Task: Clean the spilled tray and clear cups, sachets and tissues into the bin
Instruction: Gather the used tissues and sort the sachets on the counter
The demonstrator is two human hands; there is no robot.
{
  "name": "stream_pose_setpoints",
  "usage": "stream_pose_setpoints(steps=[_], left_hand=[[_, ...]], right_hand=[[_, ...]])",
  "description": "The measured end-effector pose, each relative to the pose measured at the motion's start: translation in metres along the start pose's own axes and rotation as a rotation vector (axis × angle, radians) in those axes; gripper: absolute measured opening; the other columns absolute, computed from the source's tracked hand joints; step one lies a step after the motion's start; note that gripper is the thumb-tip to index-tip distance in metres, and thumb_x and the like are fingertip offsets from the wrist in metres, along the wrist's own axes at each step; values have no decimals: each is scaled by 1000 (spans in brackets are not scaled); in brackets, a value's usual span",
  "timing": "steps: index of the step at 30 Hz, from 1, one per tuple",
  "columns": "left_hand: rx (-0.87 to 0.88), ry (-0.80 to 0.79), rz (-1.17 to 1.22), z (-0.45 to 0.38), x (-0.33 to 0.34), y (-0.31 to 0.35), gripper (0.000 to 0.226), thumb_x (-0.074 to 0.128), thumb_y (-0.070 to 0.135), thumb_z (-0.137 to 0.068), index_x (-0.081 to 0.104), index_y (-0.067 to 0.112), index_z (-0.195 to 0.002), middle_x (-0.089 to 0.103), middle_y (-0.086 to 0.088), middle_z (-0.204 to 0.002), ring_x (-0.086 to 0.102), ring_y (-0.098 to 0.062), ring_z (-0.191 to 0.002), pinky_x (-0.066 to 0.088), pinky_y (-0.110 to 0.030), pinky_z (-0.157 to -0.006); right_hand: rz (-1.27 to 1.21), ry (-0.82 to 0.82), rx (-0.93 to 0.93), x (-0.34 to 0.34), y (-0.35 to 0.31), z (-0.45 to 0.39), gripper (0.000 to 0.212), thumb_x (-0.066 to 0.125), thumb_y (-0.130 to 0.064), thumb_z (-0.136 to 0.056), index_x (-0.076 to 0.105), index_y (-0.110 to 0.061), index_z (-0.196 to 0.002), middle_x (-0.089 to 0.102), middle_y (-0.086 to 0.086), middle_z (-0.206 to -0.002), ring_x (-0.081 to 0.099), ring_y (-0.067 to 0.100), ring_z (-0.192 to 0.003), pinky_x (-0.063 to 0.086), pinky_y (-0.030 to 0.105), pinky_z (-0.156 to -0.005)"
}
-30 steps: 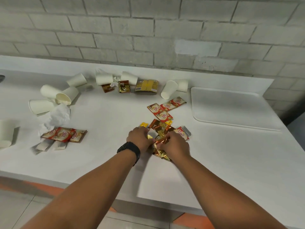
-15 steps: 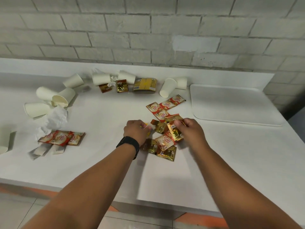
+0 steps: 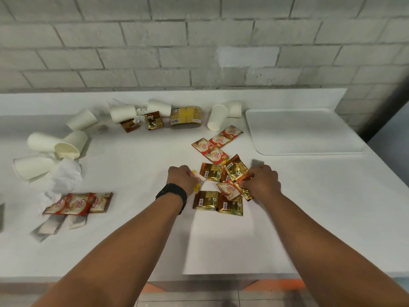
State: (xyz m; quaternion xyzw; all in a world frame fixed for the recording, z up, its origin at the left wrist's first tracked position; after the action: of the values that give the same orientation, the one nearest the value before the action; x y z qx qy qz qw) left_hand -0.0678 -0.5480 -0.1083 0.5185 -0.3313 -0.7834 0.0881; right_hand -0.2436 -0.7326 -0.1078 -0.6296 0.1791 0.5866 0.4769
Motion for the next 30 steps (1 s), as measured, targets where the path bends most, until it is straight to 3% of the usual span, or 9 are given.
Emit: stream_pose_setpoints(steps=[5, 11, 14, 17, 19, 23, 27, 30], left_hand=[[33, -72, -118, -1, -3, -4, 23, 64, 31, -88, 62, 11, -101, 61, -6, -98, 53, -17, -84, 42, -24, -72], [65, -94, -162, 1, -9, -12, 18, 61, 31, -89, 57, 13, -91, 60, -4, -90, 54, -18, -84, 39, -25, -69], [118, -69, -170, 1, -15, -12, 15, 60, 29, -89, 58, 14, -88, 61, -4, -91, 57, -21, -87, 40, -27, -69], [171, -50, -71, 0, -21, -12, 12, 63, 18, -86, 58, 15, -75, 61, -7, -90, 60, -25, -87, 40, -25, -65], [185, -46, 20, 0, -25, -14, 23, 65, 11, -83, 54, 17, -64, 62, -9, -87, 61, -26, -83, 40, -22, -62], [227, -54, 249, 8, -33, -8, 24, 71, 10, -81, 56, 16, -63, 60, -2, -81, 57, -20, -80, 39, -19, -58], [270, -102, 428, 21, -31, 9, 23, 76, 18, -79, 56, 19, -67, 58, 5, -104, 57, -17, -96, 42, -25, -79], [273, -150, 437, 33, -21, 25, 20, 76, 27, -79, 58, 20, -75, 64, 8, -91, 59, -16, -92, 44, -27, -75]], right_hand=[[153, -18, 46, -9, -12, 1, 46, 69, -41, -81, 59, -29, -124, 55, 6, -118, 45, 29, -118, 40, 40, -93], [175, 21, 71, -3, -18, 9, 31, 61, -32, -84, 59, -22, -114, 61, 6, -113, 50, 29, -112, 40, 37, -86], [-44, 38, 96, -2, -13, 15, 21, 66, -26, -80, 61, -20, -100, 66, 6, -103, 58, 28, -100, 46, 35, -79], [-490, 91, 118, -8, -6, 29, 15, 71, -13, -79, 57, -15, -84, 64, 4, -86, 61, 22, -78, 44, 26, -55], [-750, 137, 149, -17, -2, 37, 16, 72, -7, -78, 58, -11, -83, 63, 3, -82, 62, 19, -71, 45, 24, -50], [-1067, 232, 156, -41, 3, 54, 19, 75, -4, -76, 60, -10, -84, 69, 5, -86, 67, 21, -78, 54, 34, -69], [-1266, 285, 108, -64, 7, 69, 19, 73, 1, -78, 60, -12, -83, 69, 7, -86, 68, 23, -78, 55, 32, -72], [-1309, 306, 86, -69, 18, 80, 19, 72, 2, -78, 62, -12, -85, 70, 10, -89, 69, 26, -81, 56, 38, -77]])
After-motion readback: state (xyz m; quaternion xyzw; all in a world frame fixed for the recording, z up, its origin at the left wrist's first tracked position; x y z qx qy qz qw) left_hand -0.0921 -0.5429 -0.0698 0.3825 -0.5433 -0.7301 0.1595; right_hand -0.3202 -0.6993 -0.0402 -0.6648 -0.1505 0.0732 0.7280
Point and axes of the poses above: each hand's wrist, its own z-axis away from the middle knuckle, its own x-axis out of the palm, y = z × x, the point moved 8 cm from there along -z, towards the middle knuckle
